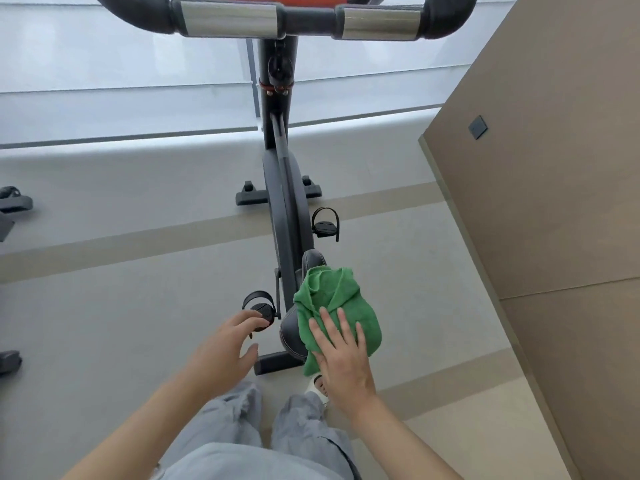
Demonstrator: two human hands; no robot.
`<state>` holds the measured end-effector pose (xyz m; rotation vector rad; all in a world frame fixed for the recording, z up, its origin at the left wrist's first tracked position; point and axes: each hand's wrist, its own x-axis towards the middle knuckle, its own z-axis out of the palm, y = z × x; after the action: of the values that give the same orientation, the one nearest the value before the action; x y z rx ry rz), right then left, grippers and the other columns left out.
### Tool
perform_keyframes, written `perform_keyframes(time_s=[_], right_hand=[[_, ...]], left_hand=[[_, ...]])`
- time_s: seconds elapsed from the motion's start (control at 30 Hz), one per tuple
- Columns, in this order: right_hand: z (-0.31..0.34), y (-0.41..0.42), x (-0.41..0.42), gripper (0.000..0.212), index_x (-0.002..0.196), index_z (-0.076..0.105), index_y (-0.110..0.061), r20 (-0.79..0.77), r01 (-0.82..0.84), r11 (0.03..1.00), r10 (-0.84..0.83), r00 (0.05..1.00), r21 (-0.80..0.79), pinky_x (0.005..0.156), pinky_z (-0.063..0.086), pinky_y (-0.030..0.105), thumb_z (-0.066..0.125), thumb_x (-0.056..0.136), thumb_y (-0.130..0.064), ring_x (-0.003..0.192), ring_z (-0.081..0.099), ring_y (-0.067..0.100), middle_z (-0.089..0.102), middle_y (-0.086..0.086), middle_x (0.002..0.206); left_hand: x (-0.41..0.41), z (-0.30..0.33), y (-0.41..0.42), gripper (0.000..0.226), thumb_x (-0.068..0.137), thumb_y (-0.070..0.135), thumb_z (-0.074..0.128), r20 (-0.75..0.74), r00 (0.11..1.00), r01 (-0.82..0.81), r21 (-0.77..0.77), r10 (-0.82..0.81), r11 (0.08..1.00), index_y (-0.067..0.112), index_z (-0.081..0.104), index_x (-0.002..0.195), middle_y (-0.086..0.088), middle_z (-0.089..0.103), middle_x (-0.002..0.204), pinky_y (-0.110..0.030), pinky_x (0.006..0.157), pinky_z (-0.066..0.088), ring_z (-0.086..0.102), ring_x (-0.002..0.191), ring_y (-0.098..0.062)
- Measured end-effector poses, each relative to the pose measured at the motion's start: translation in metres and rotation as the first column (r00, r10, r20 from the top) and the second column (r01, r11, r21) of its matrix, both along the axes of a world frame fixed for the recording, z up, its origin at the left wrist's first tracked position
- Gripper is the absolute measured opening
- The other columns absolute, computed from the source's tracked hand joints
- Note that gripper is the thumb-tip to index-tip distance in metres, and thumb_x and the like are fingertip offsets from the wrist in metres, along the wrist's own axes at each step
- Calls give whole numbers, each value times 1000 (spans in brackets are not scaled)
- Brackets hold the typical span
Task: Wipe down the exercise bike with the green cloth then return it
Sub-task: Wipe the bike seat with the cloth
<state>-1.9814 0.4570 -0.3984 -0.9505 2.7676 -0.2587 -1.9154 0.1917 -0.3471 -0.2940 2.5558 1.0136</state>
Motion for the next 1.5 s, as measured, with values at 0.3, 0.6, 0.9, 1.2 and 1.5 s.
perform_keyframes(time_s=[0.3, 0.6, 0.9, 1.2, 1.5], right_hand=[[4, -51, -48, 47, 148, 58, -28, 71, -237, 970, 240, 968, -46, 130, 19, 53, 46, 105, -42, 156, 34, 23, 48, -7, 162], [15, -113, -120, 50, 102, 81, -15, 88, -372, 910, 362, 928, 183, 130, 11, 48, 39, 105, -40, 128, 58, 23, 78, 1, 113], [5, -58, -20, 42, 141, 63, -25, 22, -278, 958, 280, 960, -69, 128, 21, 53, 47, 105, -40, 152, 40, 22, 54, -6, 155], [-4, -51, -27, 57, 163, 38, -26, -20, -57, 998, 56, 998, -37, 128, 20, 51, 41, 109, -44, 161, 22, 19, 26, -5, 174], [1, -94, -90, 62, 166, 26, -26, 159, 70, 997, -74, 985, 36, 129, 10, 56, 41, 107, -42, 164, -3, 18, 0, -8, 178]], left_hand=[[7, 7, -19, 39, 99, 18, 61, -3, 1000, -24, 4, 24, 1000, 29, 63, 136, 18, 51, 145, -21, 99, 42, 58, 125, -8], [19, 14, -16, 35, 99, 21, 58, 31, 998, 51, -7, -50, 999, 35, 62, 131, 25, 49, 140, -31, 95, 49, 62, 115, -11], [15, 18, -24, 33, 100, 21, 60, -3, 1000, 8, -18, -8, 1000, 32, 64, 131, 22, 53, 138, -25, 94, 46, 59, 115, -7], [9, 10, -12, 32, 101, 23, 57, 2, 999, 47, 50, -47, 998, 35, 61, 131, 25, 49, 139, -13, 83, 38, 49, 90, 14], [10, 6, -6, 33, 102, 24, 55, 13, 994, 106, 29, -106, 994, 35, 60, 133, 24, 48, 140, -8, 84, 35, 50, 99, 12]])
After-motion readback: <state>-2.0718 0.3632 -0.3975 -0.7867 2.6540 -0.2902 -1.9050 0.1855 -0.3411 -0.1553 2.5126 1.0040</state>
